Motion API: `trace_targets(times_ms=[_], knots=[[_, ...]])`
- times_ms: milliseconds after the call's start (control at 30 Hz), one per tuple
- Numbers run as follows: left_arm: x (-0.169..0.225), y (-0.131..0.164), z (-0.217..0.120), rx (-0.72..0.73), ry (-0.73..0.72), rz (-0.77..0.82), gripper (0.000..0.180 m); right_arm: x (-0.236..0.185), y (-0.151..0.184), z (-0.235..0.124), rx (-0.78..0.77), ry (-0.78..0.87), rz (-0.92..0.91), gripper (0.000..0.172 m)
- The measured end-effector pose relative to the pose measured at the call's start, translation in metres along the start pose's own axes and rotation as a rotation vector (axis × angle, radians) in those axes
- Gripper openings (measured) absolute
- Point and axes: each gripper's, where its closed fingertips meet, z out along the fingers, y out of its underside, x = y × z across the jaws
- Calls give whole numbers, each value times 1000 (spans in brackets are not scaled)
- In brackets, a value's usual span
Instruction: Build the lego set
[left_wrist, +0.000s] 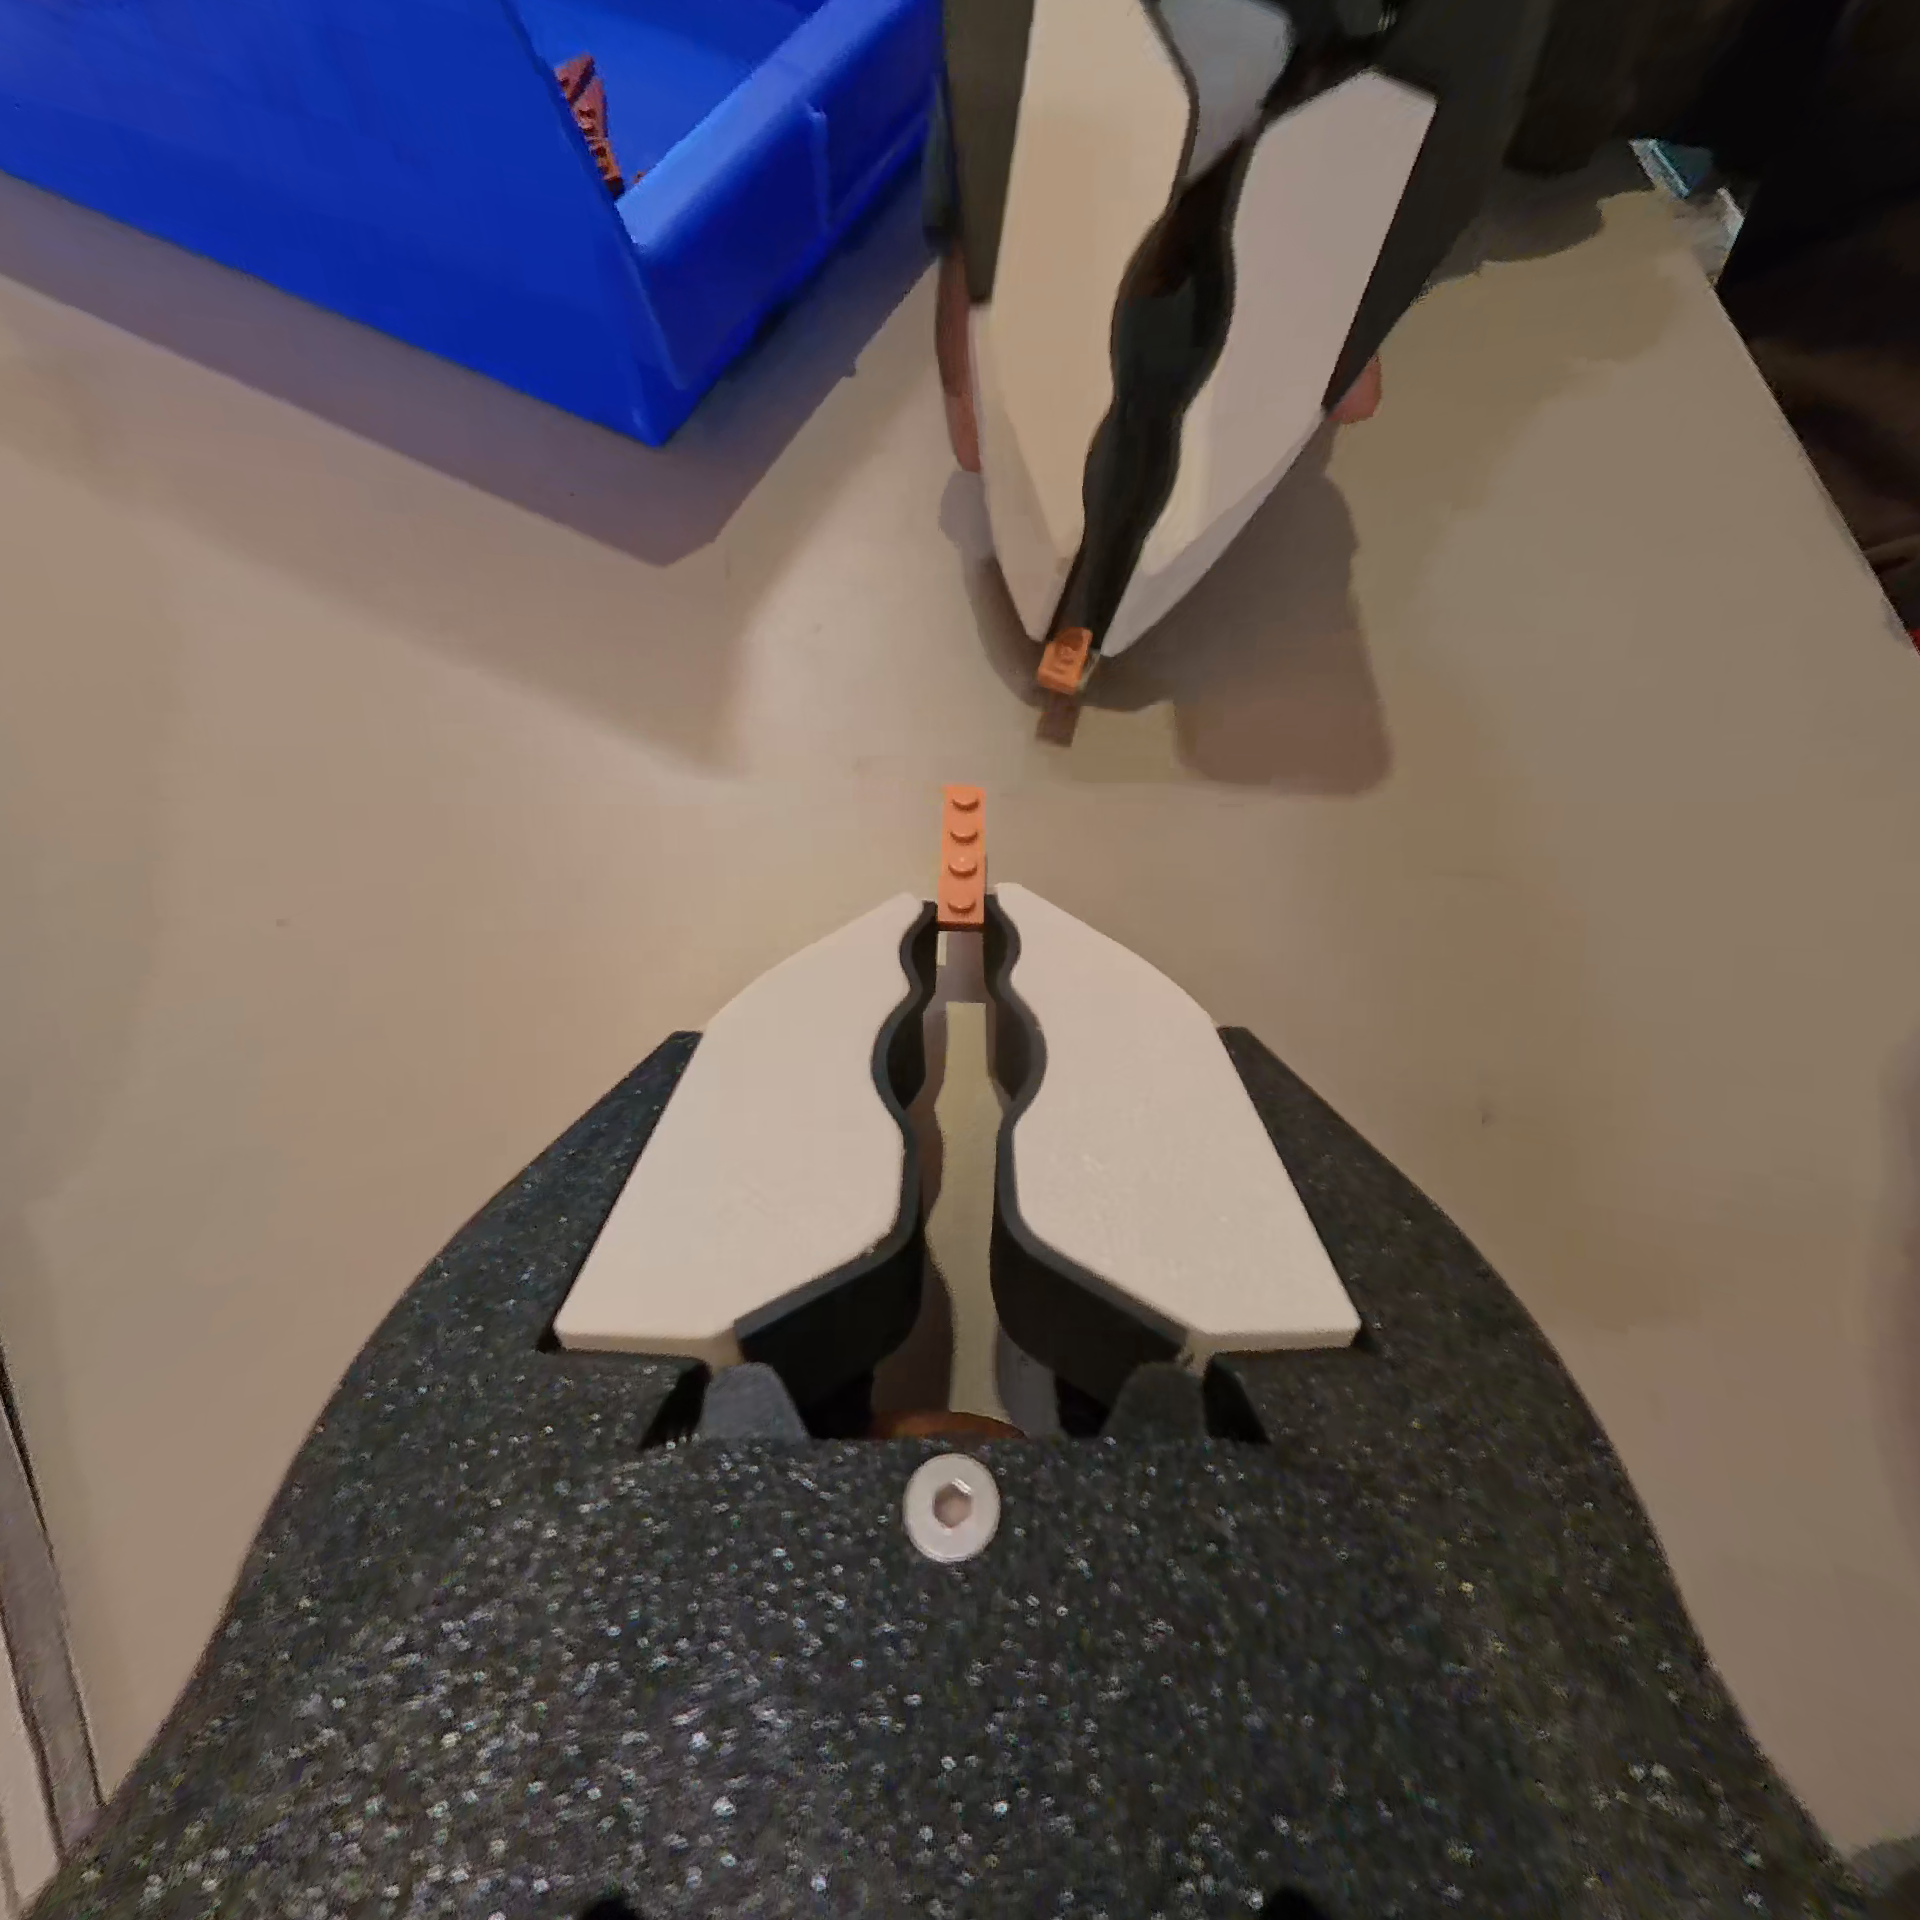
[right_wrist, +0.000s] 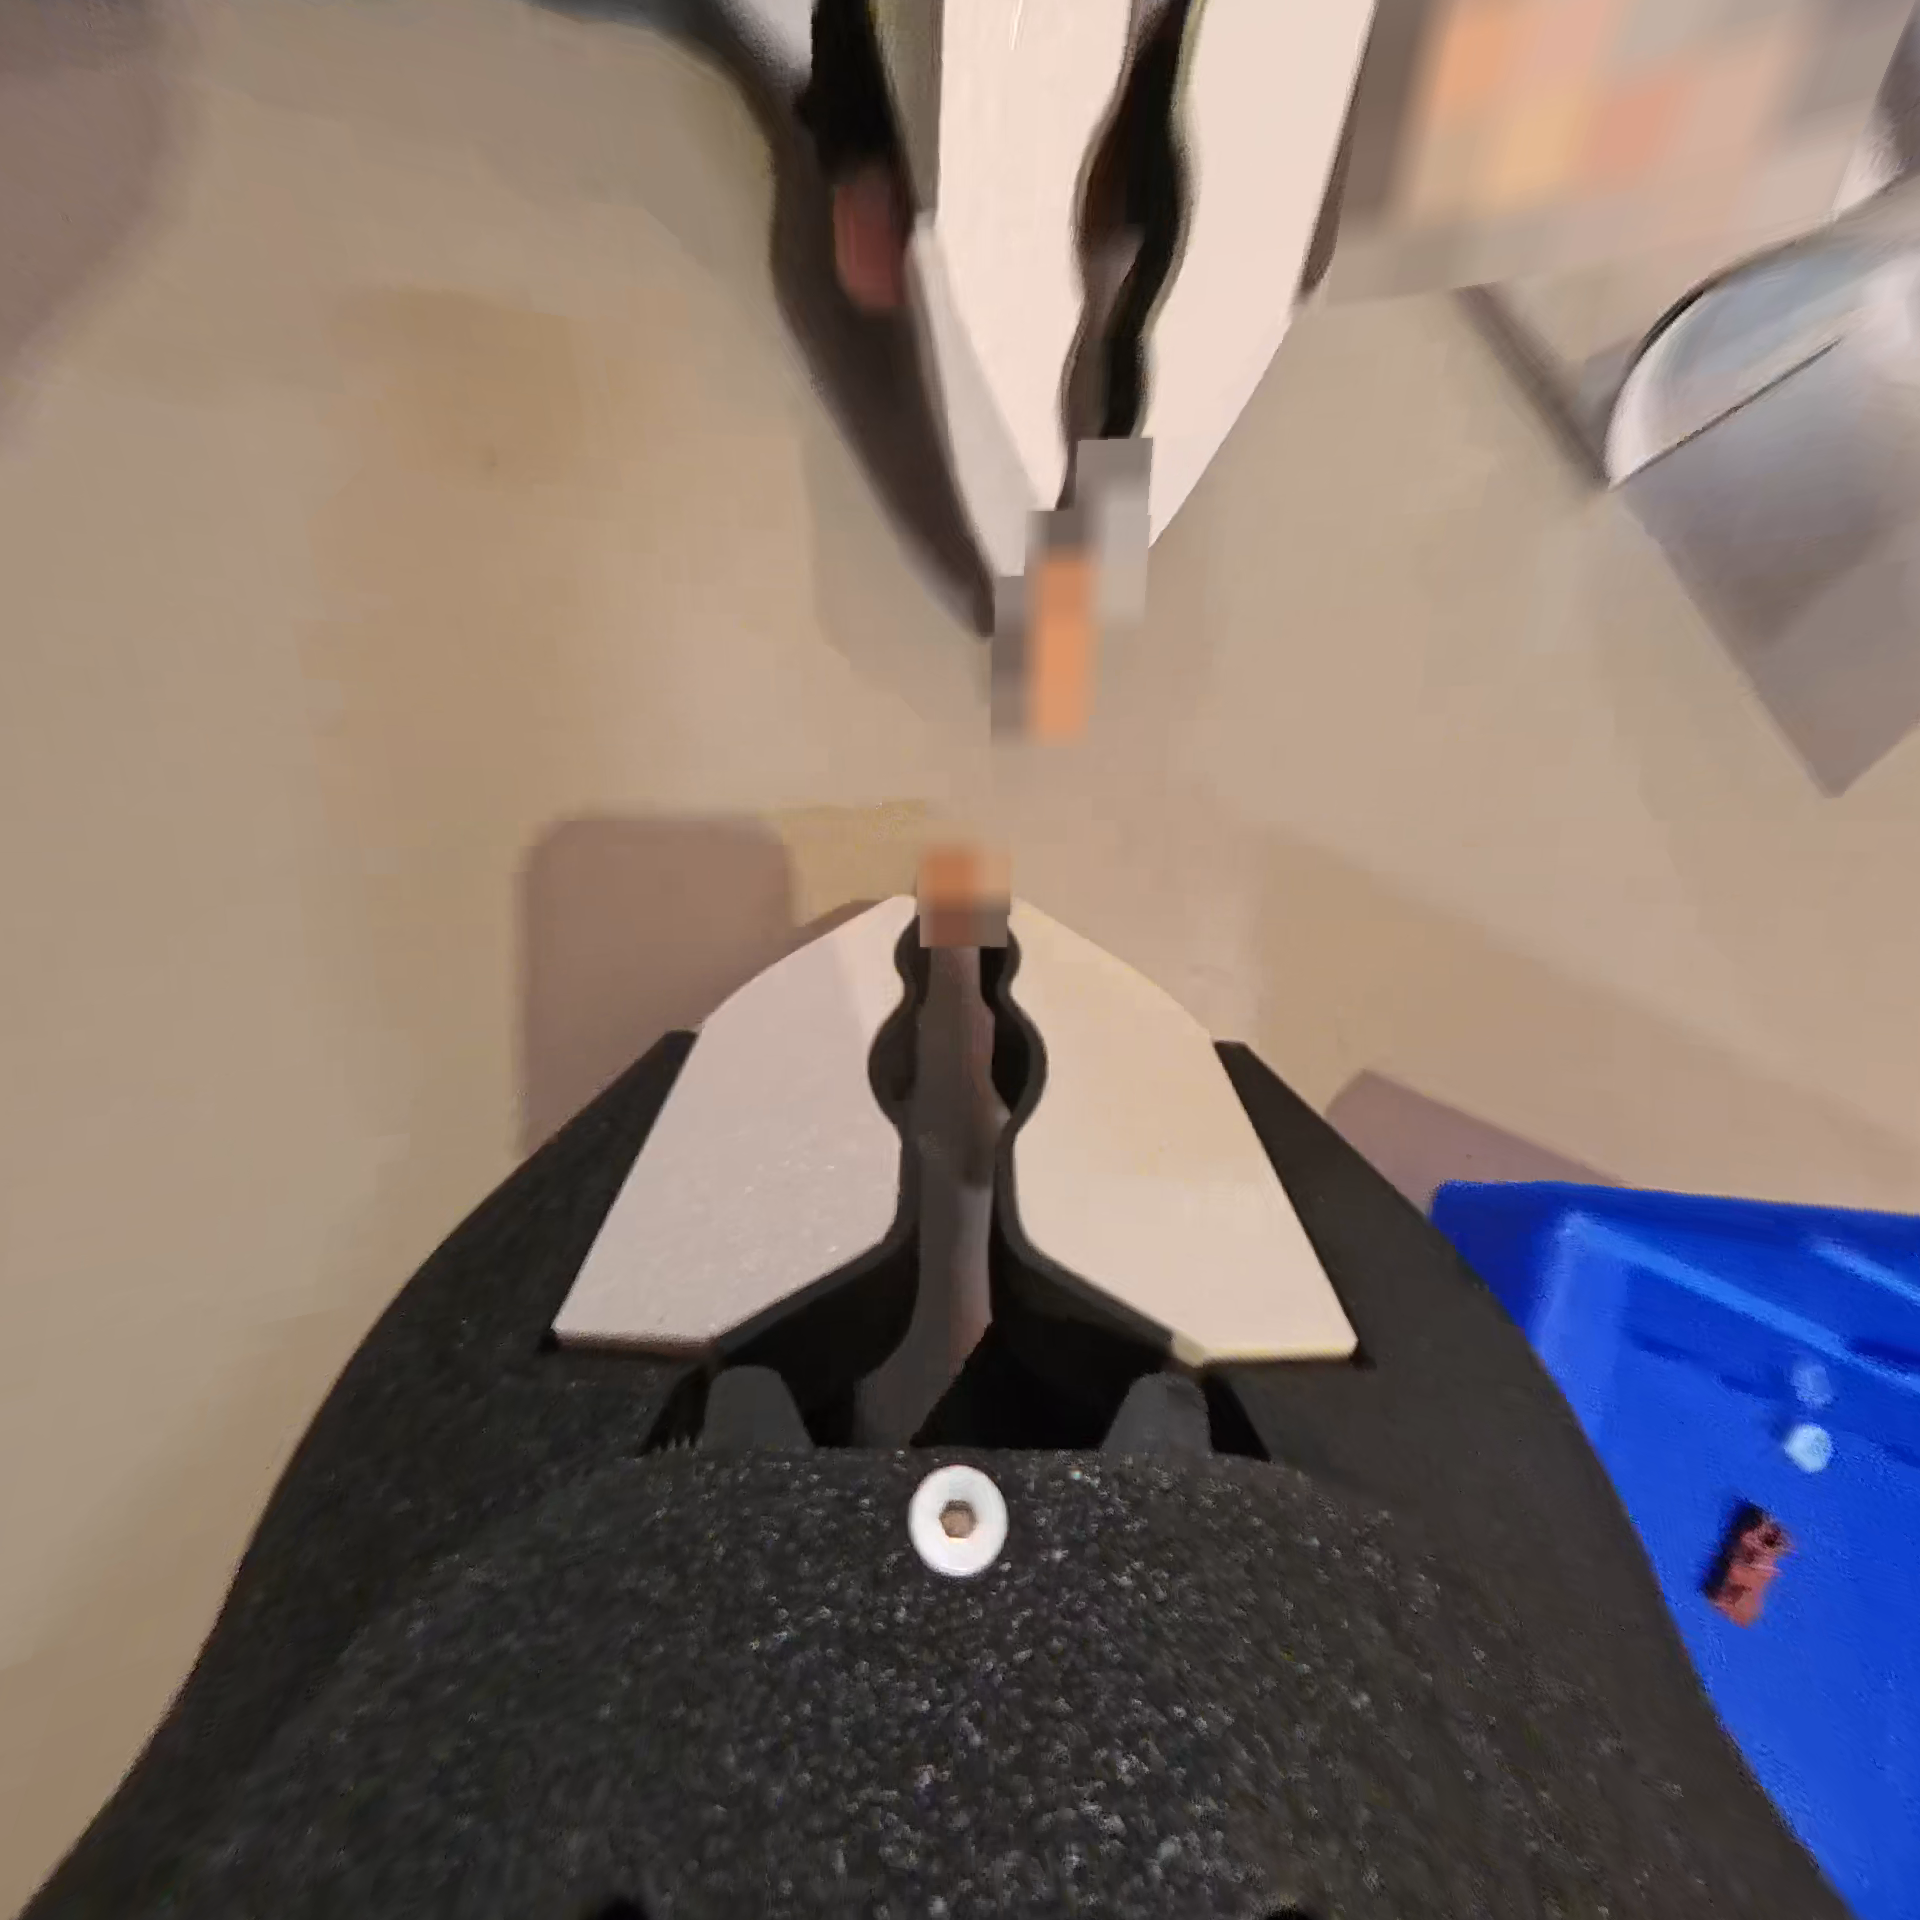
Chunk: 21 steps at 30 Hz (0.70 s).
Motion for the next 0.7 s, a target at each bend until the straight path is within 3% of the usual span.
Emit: trace_targets(times_ms=[133,233,700], knots=[[4,1,2,-15,15,12,8,2,-28,-12,165,61,-63,10],[6,3,4,-36,19,23,8,2,-16,-5,94,73,-101,24],[7,7,7,-65,22,36,8,-35,-8,6,40,-134,-88,19]])
